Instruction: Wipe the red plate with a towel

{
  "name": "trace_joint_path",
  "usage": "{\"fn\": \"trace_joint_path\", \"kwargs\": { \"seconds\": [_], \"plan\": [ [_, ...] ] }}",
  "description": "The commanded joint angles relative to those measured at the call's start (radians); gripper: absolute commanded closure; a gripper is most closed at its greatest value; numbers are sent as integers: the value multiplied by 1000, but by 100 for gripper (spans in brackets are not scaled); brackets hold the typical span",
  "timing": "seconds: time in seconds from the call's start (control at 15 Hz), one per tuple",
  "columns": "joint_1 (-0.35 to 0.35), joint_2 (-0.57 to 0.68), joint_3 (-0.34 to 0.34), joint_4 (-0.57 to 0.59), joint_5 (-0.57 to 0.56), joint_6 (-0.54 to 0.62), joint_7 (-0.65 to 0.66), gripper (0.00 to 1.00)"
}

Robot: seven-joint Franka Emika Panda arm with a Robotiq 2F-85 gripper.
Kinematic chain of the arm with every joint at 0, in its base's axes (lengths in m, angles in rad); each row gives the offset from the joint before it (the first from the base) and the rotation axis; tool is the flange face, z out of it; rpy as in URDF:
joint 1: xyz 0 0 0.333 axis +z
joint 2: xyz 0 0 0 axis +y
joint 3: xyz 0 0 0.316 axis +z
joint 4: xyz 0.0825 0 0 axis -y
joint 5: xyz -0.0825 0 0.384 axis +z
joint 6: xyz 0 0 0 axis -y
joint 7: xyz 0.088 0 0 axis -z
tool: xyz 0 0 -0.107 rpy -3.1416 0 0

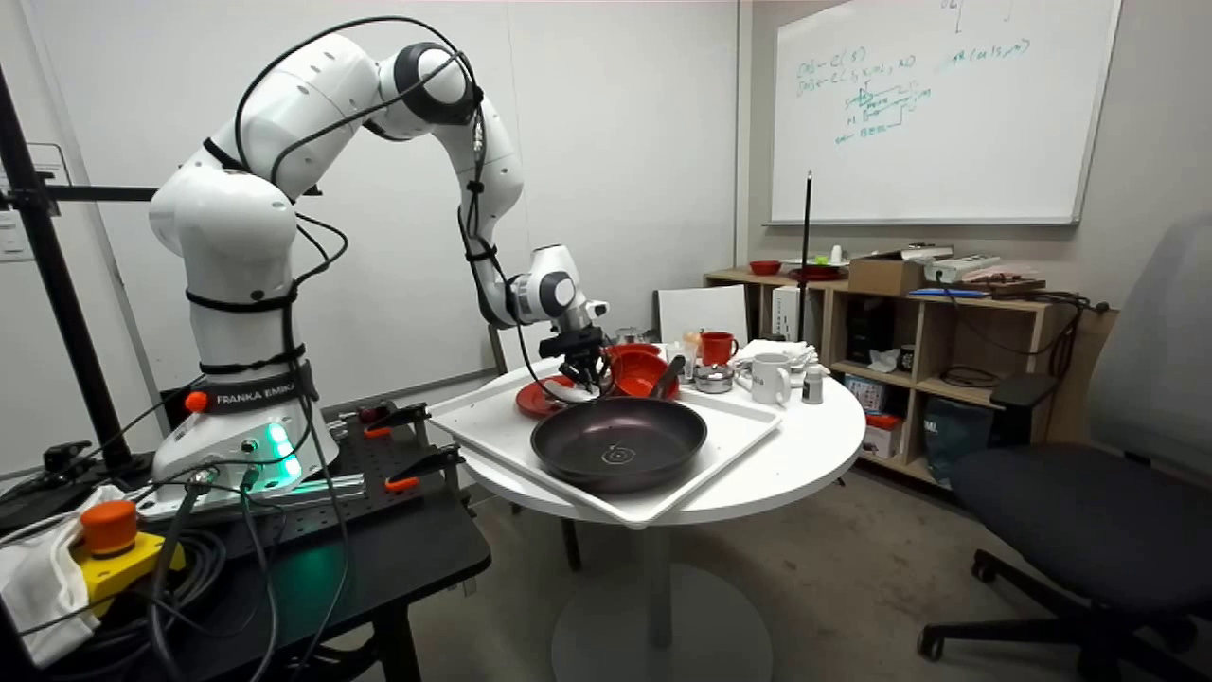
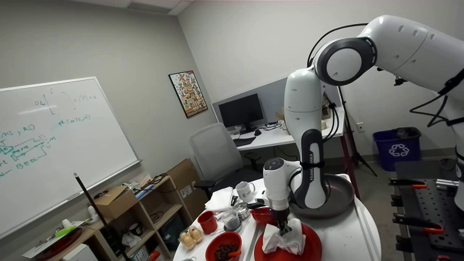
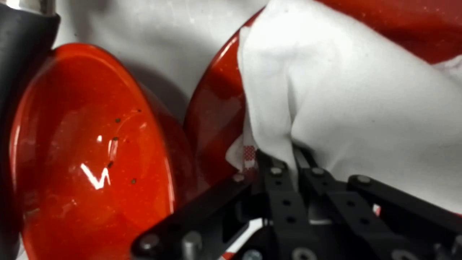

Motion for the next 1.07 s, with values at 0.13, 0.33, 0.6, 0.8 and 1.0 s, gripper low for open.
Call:
{"fn": "trace_joint_path", "kwargs": {
  "seconds": [0.13,0.33,0.6,0.8,1.0],
  "plan": [
    [-27,46,90,4,-13,-41,-51,93],
    [-74,45,192,-14,-16,-82,-125,93],
    [-120,40,274,-32,-19,-144,-215,93],
    [-156,36,325,-55,-24,-168,-289,93],
    [-195,35,372,-67,-26,-204,-369,93]
  ]
}}
